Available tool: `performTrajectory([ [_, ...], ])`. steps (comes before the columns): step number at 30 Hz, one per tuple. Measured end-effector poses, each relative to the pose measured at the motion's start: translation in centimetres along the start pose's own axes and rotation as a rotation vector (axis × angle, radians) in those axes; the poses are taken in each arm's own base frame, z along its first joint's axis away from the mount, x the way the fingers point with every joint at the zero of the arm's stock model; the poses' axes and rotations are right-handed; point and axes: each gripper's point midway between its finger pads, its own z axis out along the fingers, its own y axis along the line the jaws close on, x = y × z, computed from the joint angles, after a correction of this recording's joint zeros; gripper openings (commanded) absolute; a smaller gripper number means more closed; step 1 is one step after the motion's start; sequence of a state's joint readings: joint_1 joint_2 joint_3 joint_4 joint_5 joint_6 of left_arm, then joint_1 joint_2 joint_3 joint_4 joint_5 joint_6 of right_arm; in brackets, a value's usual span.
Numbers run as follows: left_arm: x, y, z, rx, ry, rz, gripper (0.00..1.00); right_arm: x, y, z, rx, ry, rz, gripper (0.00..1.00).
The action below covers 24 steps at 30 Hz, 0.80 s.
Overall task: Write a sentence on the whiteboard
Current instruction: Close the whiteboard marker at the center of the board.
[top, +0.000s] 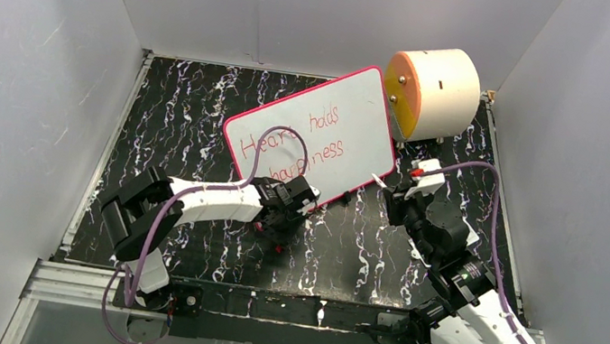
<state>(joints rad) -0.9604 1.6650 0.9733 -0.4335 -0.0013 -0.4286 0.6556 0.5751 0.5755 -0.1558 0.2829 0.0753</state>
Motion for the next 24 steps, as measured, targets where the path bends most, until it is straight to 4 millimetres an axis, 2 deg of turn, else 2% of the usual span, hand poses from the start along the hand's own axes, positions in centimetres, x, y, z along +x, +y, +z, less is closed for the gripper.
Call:
performTrajectory([
  [6,0.1,-0.4,0.0,0.022,0.009,0.000,0.00,0.0,0.0,0.0,0.000,0.000,0.000,0.00],
  [13,-0.1,-0.3,-0.4,0.016,-0.003,-0.025,0.00,0.0,0.4,0.0,-0.023,-0.002,0.000,0.00],
  [18,-1.8,-0.3,-2.7,0.007,-0.106,-0.073,0.00,-0.6,1.2,0.2,-0.066,-0.026,0.002,0.00],
  [24,-5.3,0.2,-7.9,0.004,-0.341,-0.190,0.00,-0.9,2.6,0.6,-0.142,-0.067,0.008,0.00],
])
